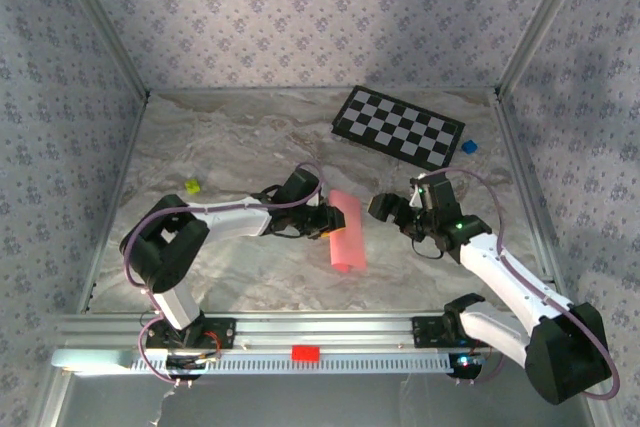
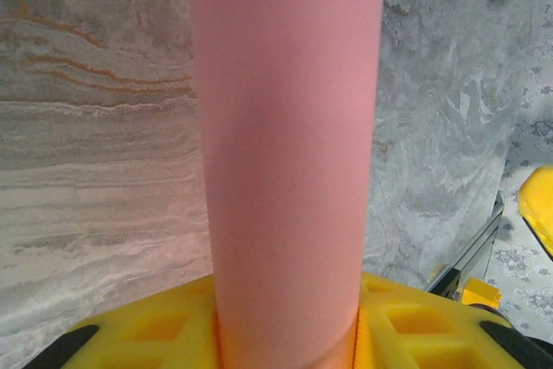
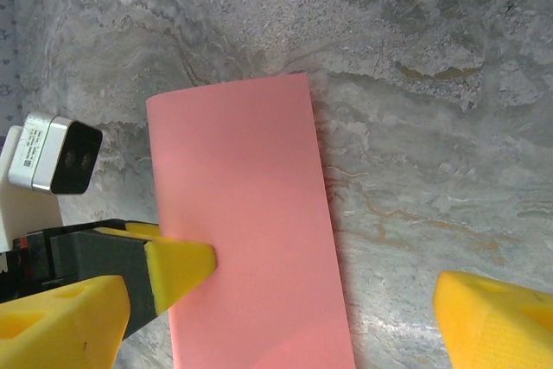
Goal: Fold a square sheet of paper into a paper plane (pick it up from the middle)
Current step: First fold the square sheet of paper in half at the center of the table.
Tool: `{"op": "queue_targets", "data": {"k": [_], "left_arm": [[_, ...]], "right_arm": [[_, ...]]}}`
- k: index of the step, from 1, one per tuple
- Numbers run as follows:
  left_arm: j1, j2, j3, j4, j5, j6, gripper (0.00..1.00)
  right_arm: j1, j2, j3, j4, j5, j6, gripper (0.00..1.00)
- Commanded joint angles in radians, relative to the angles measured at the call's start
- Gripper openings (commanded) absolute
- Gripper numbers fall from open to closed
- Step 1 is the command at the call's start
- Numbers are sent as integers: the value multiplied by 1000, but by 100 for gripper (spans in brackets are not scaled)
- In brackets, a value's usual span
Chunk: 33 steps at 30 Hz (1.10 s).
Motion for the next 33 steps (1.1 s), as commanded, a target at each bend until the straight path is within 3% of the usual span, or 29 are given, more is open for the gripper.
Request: {"op": "queue_targets", "data": {"k": [1, 7, 17, 24, 33], "left_arm": [[6, 27, -3, -13, -16, 21, 37], [6, 48, 3, -89, -86, 50, 38], [4, 4, 24, -211, -212, 110, 60], [3, -59, 29, -283, -281, 143, 61], [5, -50, 46, -374, -300, 206, 54]], "right_arm": [[-6, 9, -17, 5, -23, -12, 92], [-3, 42, -17, 9, -40, -5, 92], [11, 77, -1, 3, -40, 0, 92], [23, 83, -4, 0, -28, 8, 92], [39, 99, -1, 4, -16, 18, 92]]}}
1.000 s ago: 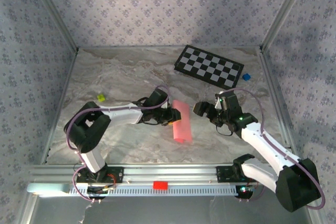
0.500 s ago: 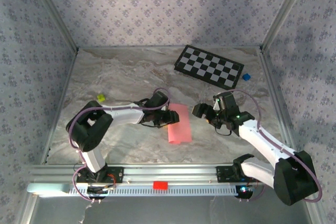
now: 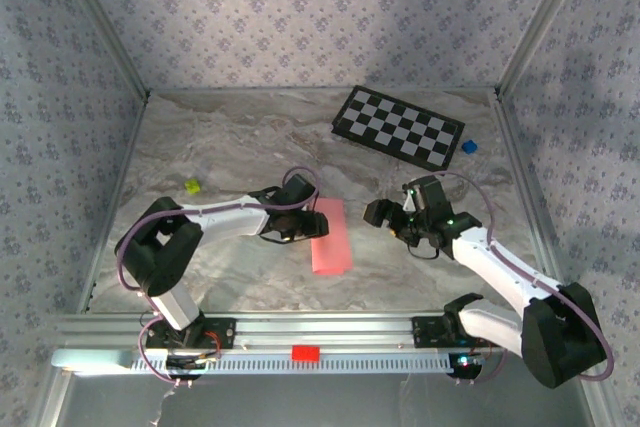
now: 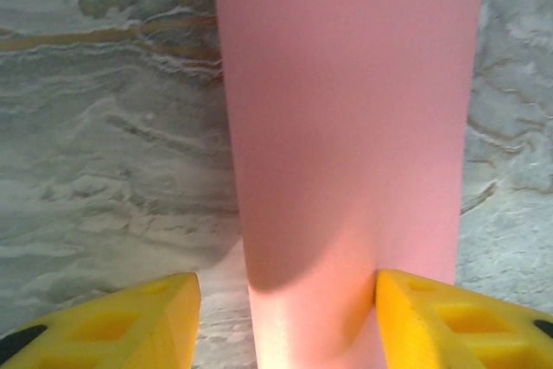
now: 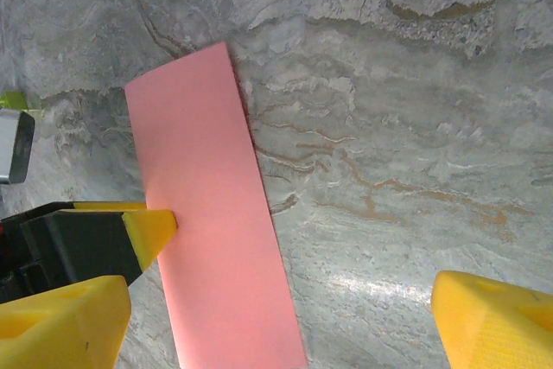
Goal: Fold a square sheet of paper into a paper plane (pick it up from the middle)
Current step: First fold the square sheet of paper in half at the center of the table.
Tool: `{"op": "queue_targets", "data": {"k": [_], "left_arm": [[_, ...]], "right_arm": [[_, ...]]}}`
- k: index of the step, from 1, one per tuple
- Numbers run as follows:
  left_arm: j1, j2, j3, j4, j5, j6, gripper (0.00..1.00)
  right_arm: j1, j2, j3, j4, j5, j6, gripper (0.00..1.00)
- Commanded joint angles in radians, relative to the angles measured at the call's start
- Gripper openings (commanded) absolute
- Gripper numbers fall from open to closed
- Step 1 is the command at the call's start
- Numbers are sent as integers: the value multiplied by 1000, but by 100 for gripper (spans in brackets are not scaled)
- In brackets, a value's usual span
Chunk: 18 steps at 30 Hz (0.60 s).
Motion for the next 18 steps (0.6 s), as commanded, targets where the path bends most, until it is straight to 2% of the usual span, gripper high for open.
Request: {"op": "queue_targets", "data": {"k": [1, 18], "left_arm": [[4, -12, 36, -82, -29, 48, 53], [6, 19, 70, -137, -61, 70, 48]], "right_arm": [[10, 9, 7, 0, 10, 13, 92], [28, 16, 1, 12, 29, 15, 92]]}}
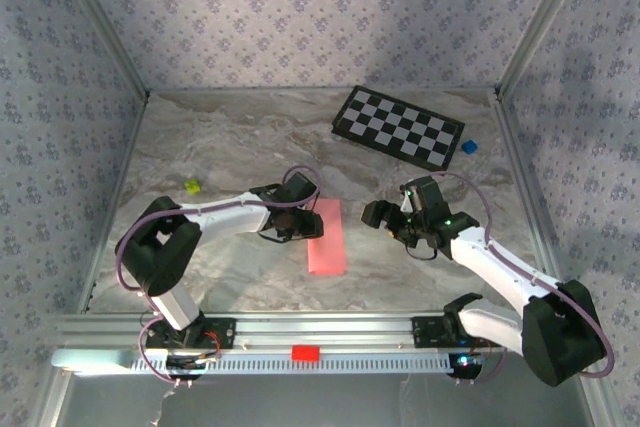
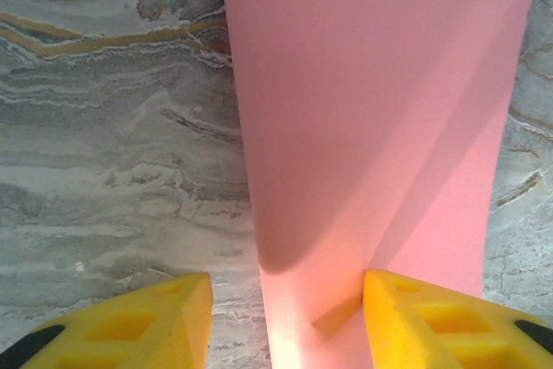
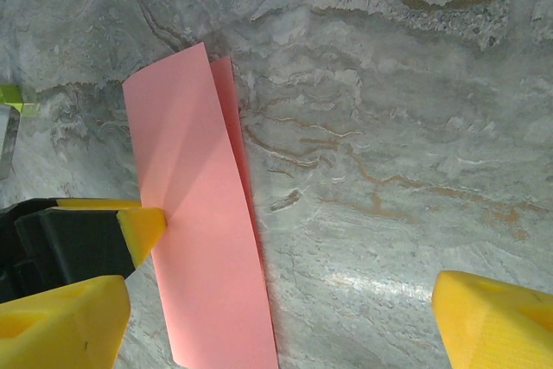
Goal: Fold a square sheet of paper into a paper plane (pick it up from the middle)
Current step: First fold the square sheet of paper in half at the center of the table.
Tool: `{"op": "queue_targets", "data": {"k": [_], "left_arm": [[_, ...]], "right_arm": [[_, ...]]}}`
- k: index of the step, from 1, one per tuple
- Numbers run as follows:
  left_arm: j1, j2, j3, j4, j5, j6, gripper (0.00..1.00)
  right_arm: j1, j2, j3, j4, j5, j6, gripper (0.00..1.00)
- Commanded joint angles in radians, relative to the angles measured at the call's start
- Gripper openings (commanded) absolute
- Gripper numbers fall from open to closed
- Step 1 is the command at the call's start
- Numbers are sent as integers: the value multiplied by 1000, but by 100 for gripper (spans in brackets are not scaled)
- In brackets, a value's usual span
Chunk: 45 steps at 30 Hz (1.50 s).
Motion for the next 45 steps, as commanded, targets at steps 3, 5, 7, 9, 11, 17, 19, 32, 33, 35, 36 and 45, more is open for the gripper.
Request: {"op": "queue_targets", "data": {"k": [3, 5, 7, 9, 11, 17, 19, 32, 33, 35, 36, 45], "left_arm": [[6, 30, 37, -60, -14, 39, 47], [6, 36, 40, -72, -14, 46, 47], [6, 39, 42, -83, -18, 47, 47], [5, 40, 44, -87, -28, 44, 47], [6, 43, 44, -85, -31, 43, 47], [6, 55, 47, -89, -44, 29, 47], [6, 61, 50, -89, -47, 20, 47], [4, 113, 72, -102, -50, 28, 49], [4, 114, 71, -100, -49, 26, 50], [4, 118, 70, -94, -45, 22, 50], [4, 120, 69, -94, -44, 23, 51], [2, 146, 88, -104, -42, 36, 52]], "right_arm": [[6, 9, 2, 3, 19, 9, 92], [7, 9, 1, 4, 20, 9, 92], [7, 11, 2, 5, 20, 9, 92], [7, 11, 2, 5, 21, 11, 93], [9, 11, 1, 7, 22, 11, 92], [10, 12, -1, 6, 22, 12, 92], [10, 14, -1, 4, 25, 11, 92], [12, 24, 2, -6, 25, 11, 93], [11, 24, 2, -6, 26, 10, 93], [12, 25, 2, -8, 26, 8, 93], [11, 24, 2, -7, 26, 9, 93], [12, 26, -2, -7, 28, 8, 93]]}}
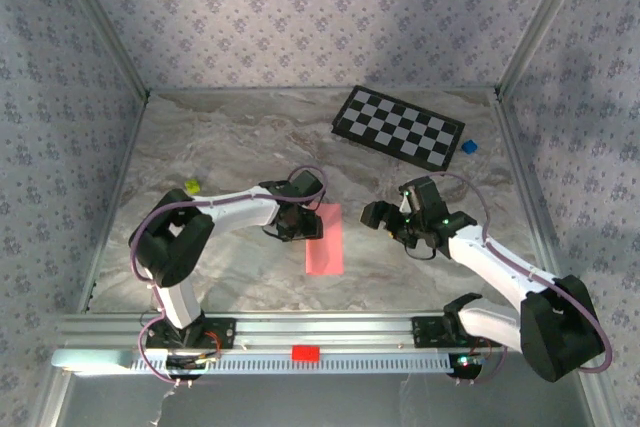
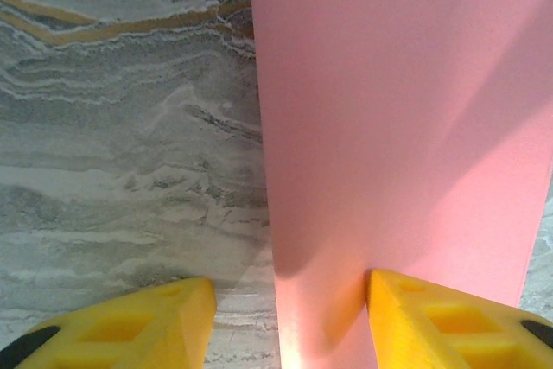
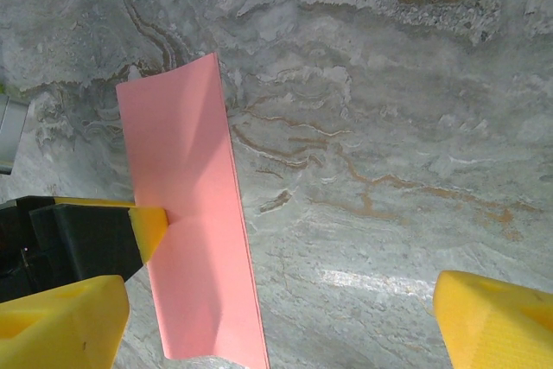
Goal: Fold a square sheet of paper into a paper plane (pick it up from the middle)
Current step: First fold the square sheet of paper in half at the center of the table, then hold the square sheet of paper at the center of the table.
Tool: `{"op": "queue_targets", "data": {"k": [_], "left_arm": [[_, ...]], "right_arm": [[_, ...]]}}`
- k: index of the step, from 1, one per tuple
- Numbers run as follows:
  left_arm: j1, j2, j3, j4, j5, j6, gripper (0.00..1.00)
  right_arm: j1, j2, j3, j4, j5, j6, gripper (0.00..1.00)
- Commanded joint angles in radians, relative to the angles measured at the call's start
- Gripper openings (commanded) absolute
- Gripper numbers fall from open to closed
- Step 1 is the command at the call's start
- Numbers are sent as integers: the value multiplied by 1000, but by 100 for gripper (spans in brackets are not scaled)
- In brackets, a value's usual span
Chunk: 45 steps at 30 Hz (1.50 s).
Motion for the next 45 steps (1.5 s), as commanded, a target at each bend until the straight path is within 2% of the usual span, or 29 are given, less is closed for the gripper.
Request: {"op": "queue_targets", "data": {"k": [1, 31, 37, 43, 45], "left_arm": [[3, 60, -1, 14, -16, 11, 52], [-11, 122, 30, -12, -32, 37, 53], [-12, 125, 33, -9, -30, 35, 52], [-13, 130, 35, -11, -34, 17, 52], [-13, 133, 35, -12, -32, 12, 53]], "right_arm": [[6, 4, -3, -9, 14, 7, 93], [11, 14, -5, 11, 1, -1, 93], [33, 48, 3, 53, -29, -15, 80], [57, 96, 18, 56, -12, -16, 76], [60, 106, 17, 64, -15, -15, 72]]}}
